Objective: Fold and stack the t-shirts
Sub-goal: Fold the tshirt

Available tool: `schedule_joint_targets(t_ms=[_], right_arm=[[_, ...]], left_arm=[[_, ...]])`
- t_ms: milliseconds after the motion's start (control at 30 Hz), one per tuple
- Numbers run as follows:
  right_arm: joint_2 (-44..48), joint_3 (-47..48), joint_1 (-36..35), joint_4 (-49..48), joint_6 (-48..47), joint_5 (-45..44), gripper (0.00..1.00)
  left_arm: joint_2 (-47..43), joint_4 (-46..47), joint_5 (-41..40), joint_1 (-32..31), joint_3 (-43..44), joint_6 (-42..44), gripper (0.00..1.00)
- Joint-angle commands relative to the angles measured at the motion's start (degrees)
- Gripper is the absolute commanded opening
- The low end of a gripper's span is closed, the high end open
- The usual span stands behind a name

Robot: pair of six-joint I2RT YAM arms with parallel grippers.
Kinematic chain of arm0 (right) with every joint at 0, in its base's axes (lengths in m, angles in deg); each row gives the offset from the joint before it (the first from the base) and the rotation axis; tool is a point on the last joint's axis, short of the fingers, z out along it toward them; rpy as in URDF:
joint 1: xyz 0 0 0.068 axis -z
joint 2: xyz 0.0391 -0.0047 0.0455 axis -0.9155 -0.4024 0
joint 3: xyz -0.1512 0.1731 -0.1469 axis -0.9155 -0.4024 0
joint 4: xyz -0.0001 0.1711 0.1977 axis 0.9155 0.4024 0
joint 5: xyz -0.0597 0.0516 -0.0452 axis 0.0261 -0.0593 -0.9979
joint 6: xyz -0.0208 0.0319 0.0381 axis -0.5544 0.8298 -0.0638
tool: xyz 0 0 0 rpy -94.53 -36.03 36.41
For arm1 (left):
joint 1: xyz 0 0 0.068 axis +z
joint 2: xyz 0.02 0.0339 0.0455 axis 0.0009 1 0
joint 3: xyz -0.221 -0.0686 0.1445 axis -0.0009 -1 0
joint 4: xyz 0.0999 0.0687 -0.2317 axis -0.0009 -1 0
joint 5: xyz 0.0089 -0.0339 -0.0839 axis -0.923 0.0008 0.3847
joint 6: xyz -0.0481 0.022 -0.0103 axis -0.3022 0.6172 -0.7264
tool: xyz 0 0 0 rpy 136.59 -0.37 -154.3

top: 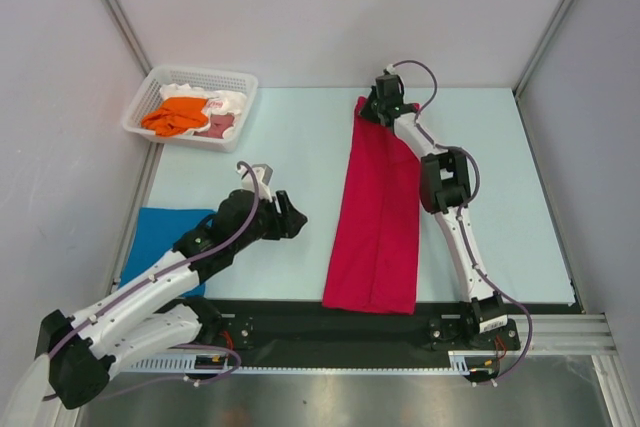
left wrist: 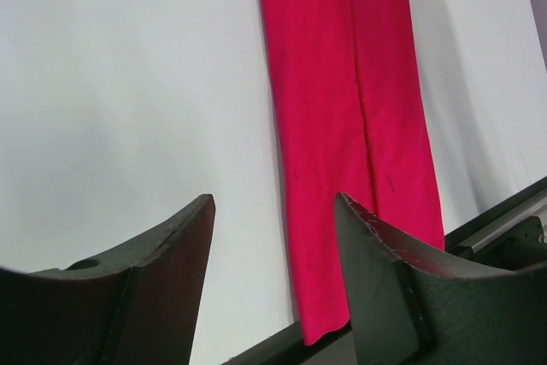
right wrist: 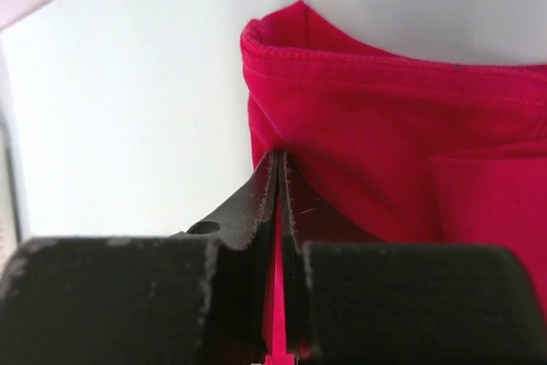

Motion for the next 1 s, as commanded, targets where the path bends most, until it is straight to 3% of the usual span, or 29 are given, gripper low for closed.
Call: schedule_joint_targets(t_ms=[0,233,333,467,667,833,967], right_arm=[[-4.09,4.41,-1.53,0.31,2.19,3.69,0.02],[-5.07,8.02,-3.20,-8.47,3.61,10.09,0.01],[-0.97,12.15,-3.99,-3.14,0.80,10.29,0.01],[14.56,0.50,-4.69,6.42,-6.31,3.71,0.13],[29.71,-10.50,-4.69,24.54,-15.81,-2.81,0.25],[46.15,-33.22,-5.92,24.13,-18.10,-5.35,0.46],[52.76,-43.90,-7.06,22.90,-17.40,-5.53,0.47]], left_arm=[[1.28,2.13,1.85,0.91,2.85,1.54,0.64],[4.88,7.57,6.66,1.35,0.75,-2.59,0.65],[4.54,8.37,7.47,1.44,-0.31,-4.44,0.65],[1.20,8.28,7.21,1.44,-2.41,-5.85,0.65],[-3.55,6.26,8.52,1.35,-4.96,-8.13,0.66],[-7.85,4.51,9.76,1.44,-6.11,-9.01,0.66],[-10.75,2.57,10.29,1.44,-6.90,-9.45,0.66]])
